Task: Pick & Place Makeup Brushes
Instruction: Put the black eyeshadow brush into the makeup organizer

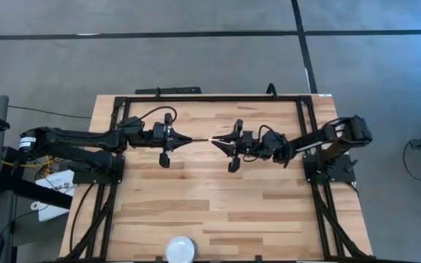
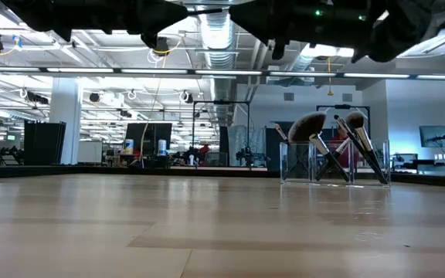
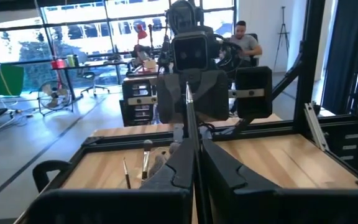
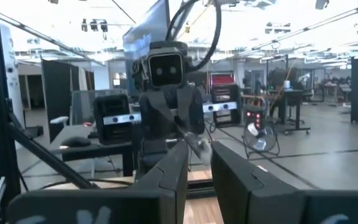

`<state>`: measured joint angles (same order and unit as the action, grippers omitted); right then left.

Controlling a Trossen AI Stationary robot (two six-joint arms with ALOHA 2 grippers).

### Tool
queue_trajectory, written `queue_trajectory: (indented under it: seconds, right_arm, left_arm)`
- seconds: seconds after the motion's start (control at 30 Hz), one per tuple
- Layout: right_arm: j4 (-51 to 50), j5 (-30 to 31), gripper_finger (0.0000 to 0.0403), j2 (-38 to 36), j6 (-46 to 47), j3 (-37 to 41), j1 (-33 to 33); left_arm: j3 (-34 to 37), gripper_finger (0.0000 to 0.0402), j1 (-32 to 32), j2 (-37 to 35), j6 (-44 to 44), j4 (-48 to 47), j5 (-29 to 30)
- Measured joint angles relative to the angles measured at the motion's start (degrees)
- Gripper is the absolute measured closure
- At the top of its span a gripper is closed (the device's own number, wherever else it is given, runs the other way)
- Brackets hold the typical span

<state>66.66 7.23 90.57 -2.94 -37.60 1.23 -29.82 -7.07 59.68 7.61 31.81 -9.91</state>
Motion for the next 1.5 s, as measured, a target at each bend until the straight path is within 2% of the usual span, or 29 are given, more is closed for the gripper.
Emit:
queue_trajectory:
  seconds: [0.43, 0.7, 0.87, 1.1, 1.27, 1.37, 1.5]
  right_arm:
    - [-0.3, -1.3, 0.0345, 0.6, -0.5, -2.1, 0.3]
    - [-0.3, -1.4, 0.0393, 0.6, -0.5, -2.0, 0.2]
    - [-0.7, -1.4, 0.0381, 0.6, -0.5, -2.0, 0.4]
    - [-2.6, 0.4, 0.0393, 0.4, -0.1, -2.0, 1.2]
    - [-10.8, 9.8, 0.0396, -1.1, 0.0, -3.4, 2.8]
    - [-17.6, 11.0, 0.0398, -2.5, -0.1, -5.7, 3.7]
    - [-26.9, 13.6, 0.0395, -4.2, -0.6, -9.4, 5.0]
  left_arm:
    - [0.0, 0.0384, 0.0, 0.0, -0.1, 0.0, -0.1]
    - [0.0, 0.0379, 0.0, 0.0, -0.1, 0.0, -0.3]
    - [0.0, 0.0368, 0.0, 0.0, -0.1, -0.9, 0.0]
    - [0.0, 0.0365, -0.1, 0.1, -0.1, -2.2, 0.9]
    - [0.1, 0.0363, -0.2, 0.1, 0.1, -3.1, 2.0]
    - [0.1, 0.0354, -0.2, 0.0, 0.2, -3.8, 4.4]
    - [0.1, 0.0318, -1.2, 0.0, 1.4, -4.9, 6.0]
